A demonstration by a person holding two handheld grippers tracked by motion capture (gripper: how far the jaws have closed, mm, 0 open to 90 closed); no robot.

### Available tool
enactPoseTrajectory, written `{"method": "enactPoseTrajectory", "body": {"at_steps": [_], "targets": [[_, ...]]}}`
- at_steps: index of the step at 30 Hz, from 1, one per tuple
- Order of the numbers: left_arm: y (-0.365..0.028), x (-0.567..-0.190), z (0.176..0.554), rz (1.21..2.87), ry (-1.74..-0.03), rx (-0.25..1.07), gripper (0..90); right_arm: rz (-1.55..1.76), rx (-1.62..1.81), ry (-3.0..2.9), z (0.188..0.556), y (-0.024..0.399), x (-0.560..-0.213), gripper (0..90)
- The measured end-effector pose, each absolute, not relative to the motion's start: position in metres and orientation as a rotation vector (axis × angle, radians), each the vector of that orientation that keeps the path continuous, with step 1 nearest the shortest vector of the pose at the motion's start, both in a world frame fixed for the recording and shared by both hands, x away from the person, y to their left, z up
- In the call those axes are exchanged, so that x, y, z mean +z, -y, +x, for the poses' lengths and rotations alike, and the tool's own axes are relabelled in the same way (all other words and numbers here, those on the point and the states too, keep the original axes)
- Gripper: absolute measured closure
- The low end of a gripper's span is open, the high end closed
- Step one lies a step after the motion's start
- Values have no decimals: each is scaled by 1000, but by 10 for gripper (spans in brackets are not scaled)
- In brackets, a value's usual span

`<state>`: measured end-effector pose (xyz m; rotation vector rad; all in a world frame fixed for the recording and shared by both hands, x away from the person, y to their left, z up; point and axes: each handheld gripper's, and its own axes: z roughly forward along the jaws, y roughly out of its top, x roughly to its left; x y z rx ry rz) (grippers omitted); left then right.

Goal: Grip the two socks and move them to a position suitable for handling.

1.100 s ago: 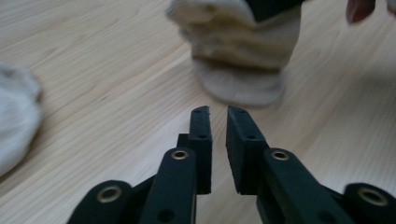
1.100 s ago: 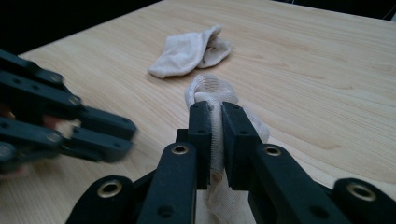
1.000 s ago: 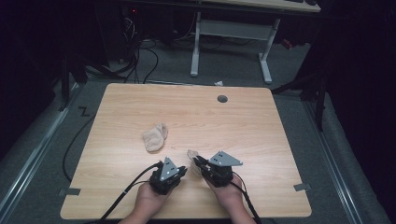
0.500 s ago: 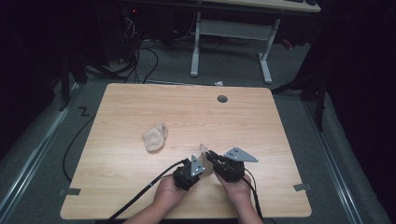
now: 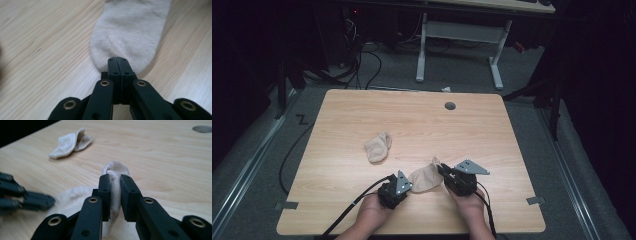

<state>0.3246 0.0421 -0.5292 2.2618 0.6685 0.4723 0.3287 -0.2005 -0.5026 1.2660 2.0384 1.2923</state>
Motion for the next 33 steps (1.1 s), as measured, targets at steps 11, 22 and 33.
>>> {"method": "enactPoseTrajectory", "body": {"at_steps": [11,22,33], "targets": [[-91,-531,329,2220,-794,515,895,1263,1192,-2138,321,189,-516,748],[-85,-517,334,2175,-797,501,711,1252,1154,-2129,333,188,-518,737],[-79,-528,349,2217,-817,485,766,1284,1017,-2241,348,188,-531,784]]}}
